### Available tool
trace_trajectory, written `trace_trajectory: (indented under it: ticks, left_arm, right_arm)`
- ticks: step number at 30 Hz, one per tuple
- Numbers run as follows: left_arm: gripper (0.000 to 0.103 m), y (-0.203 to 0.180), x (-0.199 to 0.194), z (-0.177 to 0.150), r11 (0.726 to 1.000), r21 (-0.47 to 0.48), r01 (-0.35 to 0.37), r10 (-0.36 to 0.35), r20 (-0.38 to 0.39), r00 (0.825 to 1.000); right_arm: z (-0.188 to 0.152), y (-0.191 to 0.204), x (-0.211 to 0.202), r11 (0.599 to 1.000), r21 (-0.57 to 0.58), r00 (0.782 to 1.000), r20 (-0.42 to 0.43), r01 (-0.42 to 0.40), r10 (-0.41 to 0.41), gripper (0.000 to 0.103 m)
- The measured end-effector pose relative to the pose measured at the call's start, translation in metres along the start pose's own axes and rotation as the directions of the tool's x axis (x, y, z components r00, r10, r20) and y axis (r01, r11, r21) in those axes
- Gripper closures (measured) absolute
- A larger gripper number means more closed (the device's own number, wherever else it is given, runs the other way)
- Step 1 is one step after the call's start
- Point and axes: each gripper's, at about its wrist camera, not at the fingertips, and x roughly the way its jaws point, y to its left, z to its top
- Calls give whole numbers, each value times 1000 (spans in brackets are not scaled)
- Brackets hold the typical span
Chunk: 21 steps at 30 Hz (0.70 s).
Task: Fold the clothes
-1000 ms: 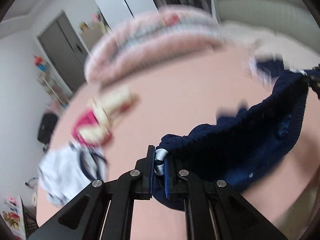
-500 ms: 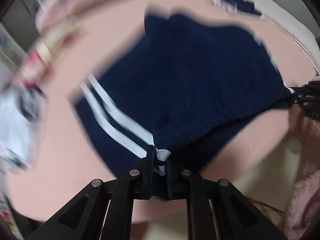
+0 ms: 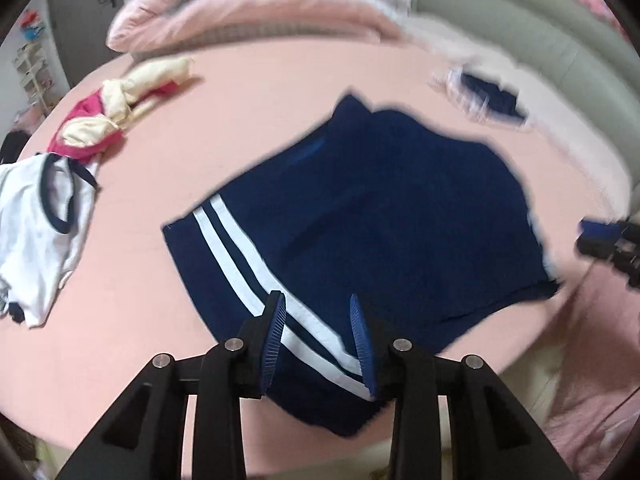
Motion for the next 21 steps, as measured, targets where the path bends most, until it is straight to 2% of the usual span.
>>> trace_trajectory:
  ticks: [2, 3, 6, 10, 12, 13, 15, 17, 19, 21]
  left_arm:
    - [72, -6, 23, -8, 997, 46, -65, 70, -109, 992]
    - [72, -4, 26, -12, 995, 58, -87, 94, -134, 987]
    - [70, 6, 19, -19, 989, 56, -135, 142, -162, 976]
    - [69, 27, 11, -30, 982, 8, -190, 188, -199, 962]
    - [69, 33, 3, -31, 977, -2, -212, 208, -186, 960]
    - [69, 34, -4, -29, 978, -6, -211, 207, -157, 966]
    - [70, 32, -21, -17, 987, -21, -157, 155, -65, 986]
    - [70, 17, -20, -3, 995, 10, -94, 95, -16, 995]
    - [69, 0, -14, 12, 998, 55, -29, 27, 23, 999]
    - [69, -19, -6, 25, 994, 103, 24, -29, 45, 999]
  right_arm:
    - [-3, -3, 21, 998, -1, 996, -59, 64, -63, 48]
    - [-6, -3, 27, 997, -5, 993, -81, 83, -83, 48]
    - [-4, 3, 35, 993, -54, 990, -85, 108, -113, 48]
    - [10, 22, 42, 981, -138, 989, -37, 139, -145, 48]
    - [17, 30, 43, 969, -175, 984, -14, 173, -179, 48]
    - [20, 32, 43, 964, -182, 981, -2, 192, -196, 48]
    - [25, 28, 42, 961, -160, 974, 11, 224, -225, 48]
    - [23, 23, 42, 967, -120, 974, 2, 223, -225, 48]
    - [19, 22, 44, 974, -94, 978, -11, 204, -206, 48]
    - [14, 27, 46, 977, -116, 983, -19, 181, -184, 48]
